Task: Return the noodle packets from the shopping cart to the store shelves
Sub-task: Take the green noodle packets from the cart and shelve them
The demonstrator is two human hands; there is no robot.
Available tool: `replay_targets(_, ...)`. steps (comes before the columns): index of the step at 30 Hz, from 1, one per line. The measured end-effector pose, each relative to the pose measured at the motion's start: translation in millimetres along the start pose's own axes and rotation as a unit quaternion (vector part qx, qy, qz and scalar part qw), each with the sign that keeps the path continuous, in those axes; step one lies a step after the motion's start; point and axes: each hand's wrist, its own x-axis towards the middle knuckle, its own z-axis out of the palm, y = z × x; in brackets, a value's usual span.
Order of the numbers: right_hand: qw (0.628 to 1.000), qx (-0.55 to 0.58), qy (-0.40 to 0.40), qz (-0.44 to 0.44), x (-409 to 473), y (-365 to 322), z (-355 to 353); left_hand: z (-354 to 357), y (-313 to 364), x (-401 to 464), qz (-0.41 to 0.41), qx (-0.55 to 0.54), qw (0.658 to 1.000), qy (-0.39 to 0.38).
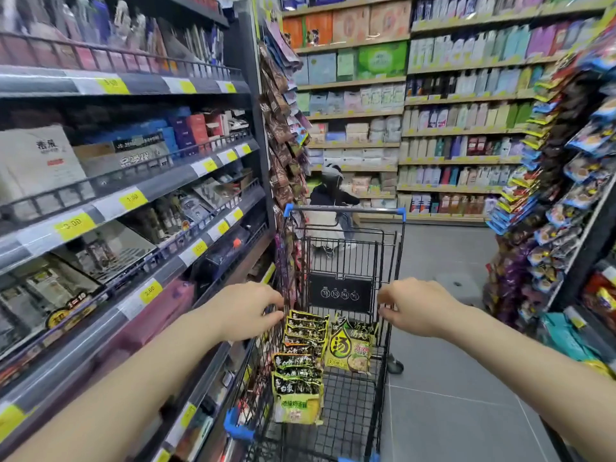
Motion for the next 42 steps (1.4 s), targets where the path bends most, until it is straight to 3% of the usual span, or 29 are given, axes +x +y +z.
replay_targets(14,0.998,0.048,0.010,0.050,170,40,67,82,-99,148,0.000,-0.018,1.000,-0.004)
replay_targets(23,0.984,0.096,-0.034,0.145,268,41,171,175,-161,247,0.066,-0.051,0.995,-0.054)
replay_targets(28,0.960,0.137,-0.101,0.220,305,52,261,246,-189,284,0.119,-0.085,0.986,-0.083)
replay_targets(35,0.903,0.177,-0.219,0.325,331,69,397,347,-211,312,0.175,-0.099,0.979,-0.025)
replay_targets(42,0.844,0.247,-0.243,0.409,350,85,473,394,-204,332,0.213,-0.095,0.972,-0.003)
